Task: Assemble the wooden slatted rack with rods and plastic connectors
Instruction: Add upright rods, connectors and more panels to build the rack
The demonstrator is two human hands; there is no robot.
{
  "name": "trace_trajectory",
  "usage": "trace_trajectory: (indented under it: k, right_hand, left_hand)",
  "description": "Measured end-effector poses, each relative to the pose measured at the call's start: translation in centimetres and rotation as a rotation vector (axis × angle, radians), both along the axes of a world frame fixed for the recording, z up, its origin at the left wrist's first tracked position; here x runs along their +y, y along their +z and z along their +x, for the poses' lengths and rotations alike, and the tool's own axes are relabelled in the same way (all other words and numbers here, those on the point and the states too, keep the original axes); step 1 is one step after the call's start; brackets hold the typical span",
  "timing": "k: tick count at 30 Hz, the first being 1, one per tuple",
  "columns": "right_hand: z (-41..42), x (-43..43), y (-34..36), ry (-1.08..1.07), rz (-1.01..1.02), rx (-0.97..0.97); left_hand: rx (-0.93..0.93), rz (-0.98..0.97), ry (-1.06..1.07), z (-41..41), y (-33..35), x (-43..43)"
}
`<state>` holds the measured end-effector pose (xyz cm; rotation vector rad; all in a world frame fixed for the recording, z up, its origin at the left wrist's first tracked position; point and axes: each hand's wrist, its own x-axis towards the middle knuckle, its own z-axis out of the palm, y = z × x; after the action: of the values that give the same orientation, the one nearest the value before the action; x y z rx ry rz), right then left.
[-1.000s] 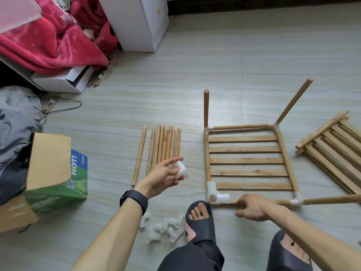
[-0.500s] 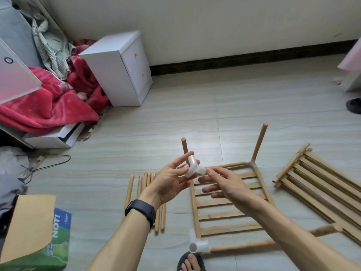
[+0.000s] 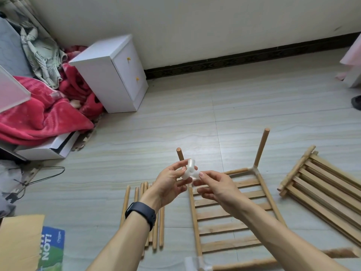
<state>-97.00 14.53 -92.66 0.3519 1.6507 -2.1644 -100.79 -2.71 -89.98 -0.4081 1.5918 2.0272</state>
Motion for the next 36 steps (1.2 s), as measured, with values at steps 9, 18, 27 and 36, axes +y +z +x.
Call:
trace_trajectory:
  k: [9,18,27,36]
  right_hand:
    - [-3.7,-3.4,0.6,-0.073,0.020,0.063]
    - [-7.4,-5.1,0.0,-0.070,0.106,0.087]
    - [-8.9,-5.1,0.4,-0.040,0.173,0.118]
    - [-9.5,-5.0,0.4,0.022,0.231,0.122]
  left_hand:
    - [0.333,-0.249,0.129,-3.5,-1.2,-0.9]
    - [0.362,-0.331,0.181,-7.2,-2.0,-1.5]
    - [0.354,-0.372,0.188,-8.4,-2.5,-1.4]
    - [0.334,-0.388,0.156,-8.9,-3.1,-1.6]
